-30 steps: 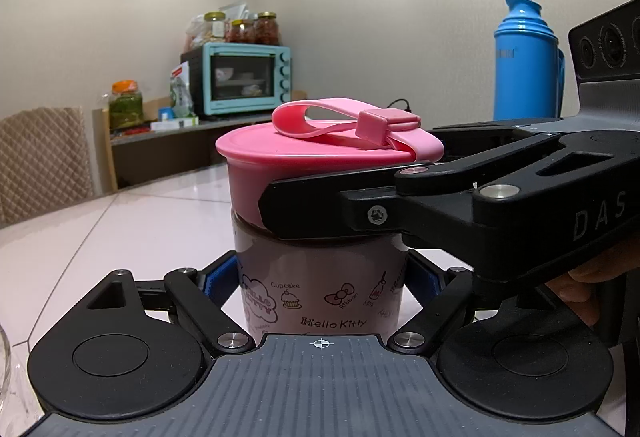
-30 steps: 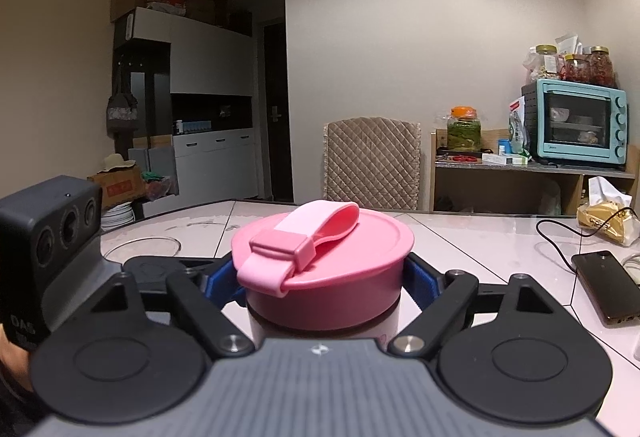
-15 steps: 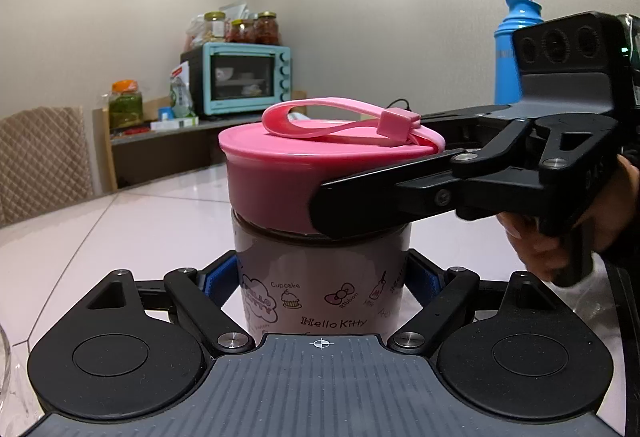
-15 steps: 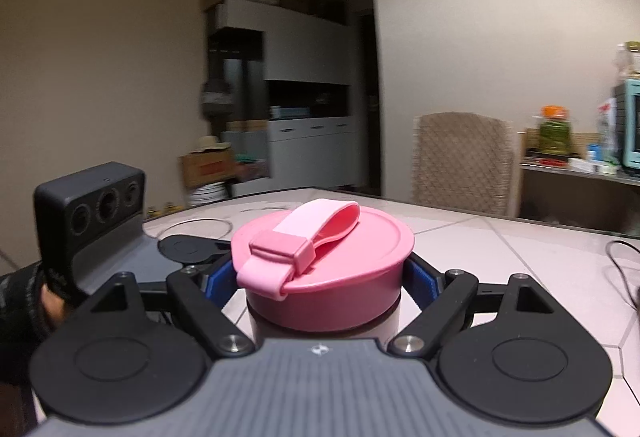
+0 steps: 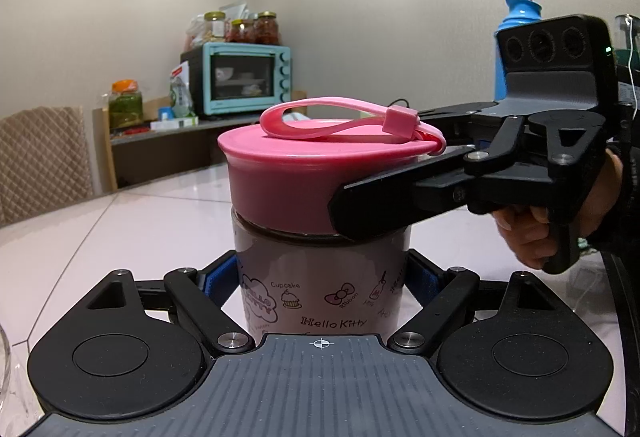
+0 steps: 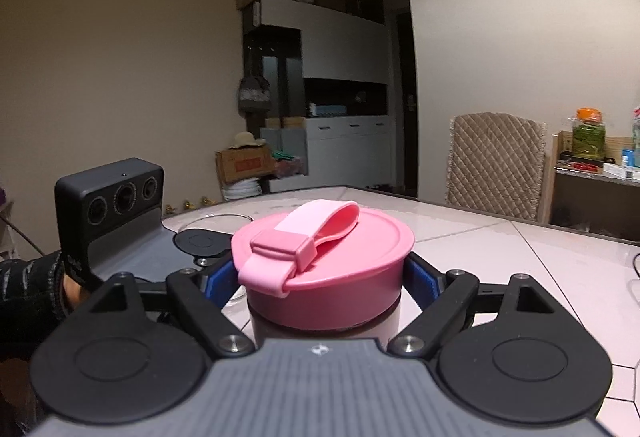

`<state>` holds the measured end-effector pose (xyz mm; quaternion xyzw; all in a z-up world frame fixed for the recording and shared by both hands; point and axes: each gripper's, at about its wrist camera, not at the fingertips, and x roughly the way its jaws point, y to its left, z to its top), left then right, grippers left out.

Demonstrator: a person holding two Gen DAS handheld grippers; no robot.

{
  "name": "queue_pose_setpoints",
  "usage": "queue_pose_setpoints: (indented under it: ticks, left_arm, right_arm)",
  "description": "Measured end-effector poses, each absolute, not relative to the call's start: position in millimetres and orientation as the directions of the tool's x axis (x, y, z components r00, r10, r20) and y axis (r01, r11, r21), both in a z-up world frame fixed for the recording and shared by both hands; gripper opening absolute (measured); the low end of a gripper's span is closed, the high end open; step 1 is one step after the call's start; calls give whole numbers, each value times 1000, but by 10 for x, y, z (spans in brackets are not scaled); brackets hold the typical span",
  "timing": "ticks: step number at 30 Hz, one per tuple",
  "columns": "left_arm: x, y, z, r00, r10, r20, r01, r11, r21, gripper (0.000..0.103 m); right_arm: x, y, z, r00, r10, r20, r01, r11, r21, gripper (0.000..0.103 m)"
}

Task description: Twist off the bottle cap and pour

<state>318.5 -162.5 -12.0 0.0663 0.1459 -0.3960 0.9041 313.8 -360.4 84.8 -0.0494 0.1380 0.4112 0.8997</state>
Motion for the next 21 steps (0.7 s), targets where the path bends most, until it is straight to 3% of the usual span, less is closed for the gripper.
queue_pose_setpoints:
  ticks: [11, 21]
  left_arm:
    - [3185, -1625, -122, 644, -697, -316, 736, 677, 5, 89]
    - [3181, -1627, -124, 644, -697, -316, 736, 677, 5, 89]
  right_arm:
    - [2826, -3435, 838, 753, 594, -282, -616, 787, 12, 96]
    - [2688, -3338, 771, 832, 495, -252, -501, 864, 41, 96]
